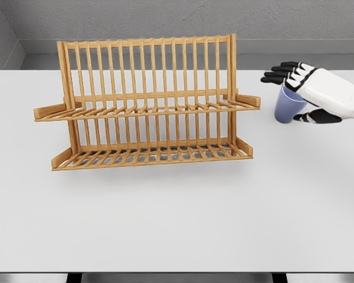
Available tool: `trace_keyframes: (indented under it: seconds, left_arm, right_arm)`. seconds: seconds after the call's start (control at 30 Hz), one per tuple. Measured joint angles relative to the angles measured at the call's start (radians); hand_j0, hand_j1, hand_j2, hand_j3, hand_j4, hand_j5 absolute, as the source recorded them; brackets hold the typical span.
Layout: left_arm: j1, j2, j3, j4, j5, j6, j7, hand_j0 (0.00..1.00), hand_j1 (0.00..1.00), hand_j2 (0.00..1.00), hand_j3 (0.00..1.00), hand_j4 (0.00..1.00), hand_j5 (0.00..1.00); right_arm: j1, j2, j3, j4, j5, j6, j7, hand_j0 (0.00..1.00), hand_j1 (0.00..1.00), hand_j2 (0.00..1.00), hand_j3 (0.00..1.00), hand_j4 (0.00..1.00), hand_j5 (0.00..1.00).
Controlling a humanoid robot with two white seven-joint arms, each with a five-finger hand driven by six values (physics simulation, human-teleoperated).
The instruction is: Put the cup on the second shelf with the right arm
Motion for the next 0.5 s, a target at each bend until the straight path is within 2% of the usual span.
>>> trace_keyframes:
  seconds: [0.1, 0.17, 0.27, 0.3, 0.4, 0.47, 0.5]
  left_arm:
    - [0.000, 0.000, 0.000, 0.000, 0.000, 0.000, 0.000, 1.00, 1.00, 1.00, 1.00, 1.00, 1.00]
    - [0.000, 0.000, 0.000, 0.000, 0.000, -0.001, 0.000, 1.00, 1.00, 1.00, 1.00, 1.00, 1.00]
    - [0.000, 0.000, 0.000, 0.000, 0.000, 0.000, 0.000, 1.00, 1.00, 1.00, 1.00, 1.00, 1.00]
    - [0.000, 0.000, 0.000, 0.000, 0.000, 0.000, 0.000, 1.00, 1.00, 1.00, 1.00, 1.00, 1.00]
    - [0.000, 0.000, 0.000, 0.000, 0.000, 0.000, 0.000, 1.00, 1.00, 1.00, 1.00, 1.00, 1.00]
    - [0.000, 0.000, 0.000, 0.000, 0.000, 0.000, 0.000, 1.00, 1.00, 1.00, 1.00, 1.00, 1.00]
    - [0.000, 0.000, 0.000, 0.000, 0.000, 0.000, 0.000, 1.00, 1.00, 1.00, 1.00, 1.00, 1.00]
  right_arm:
    - [-0.006, 0.000, 0.001, 0.006, -0.003, 0.000, -0.002, 1.00, 1.00, 1.00, 1.00, 1.00, 1.00]
    - [-0.017, 0.002, -0.011, 0.043, -0.013, 0.005, -0.008, 1.00, 1.00, 1.00, 1.00, 1.00, 1.00]
    - [-0.048, 0.007, -0.015, 0.110, -0.017, 0.087, 0.002, 1.00, 1.00, 1.00, 1.00, 1.00, 1.00]
    - [-0.086, 0.008, -0.015, 0.127, -0.018, 0.103, 0.045, 1.00, 1.00, 1.00, 1.00, 1.00, 1.00]
    - [-0.220, 0.033, -0.002, 0.177, -0.018, 0.124, 0.267, 1.00, 1.00, 1.00, 1.00, 1.00, 1.00]
    - [-0.304, 0.062, 0.036, 0.237, -0.020, 0.129, 0.355, 1.00, 1.00, 1.00, 1.00, 1.00, 1.00]
    - [-0.322, 0.077, 0.063, 0.269, -0.020, 0.130, 0.382, 1.00, 1.00, 1.00, 1.00, 1.00, 1.00]
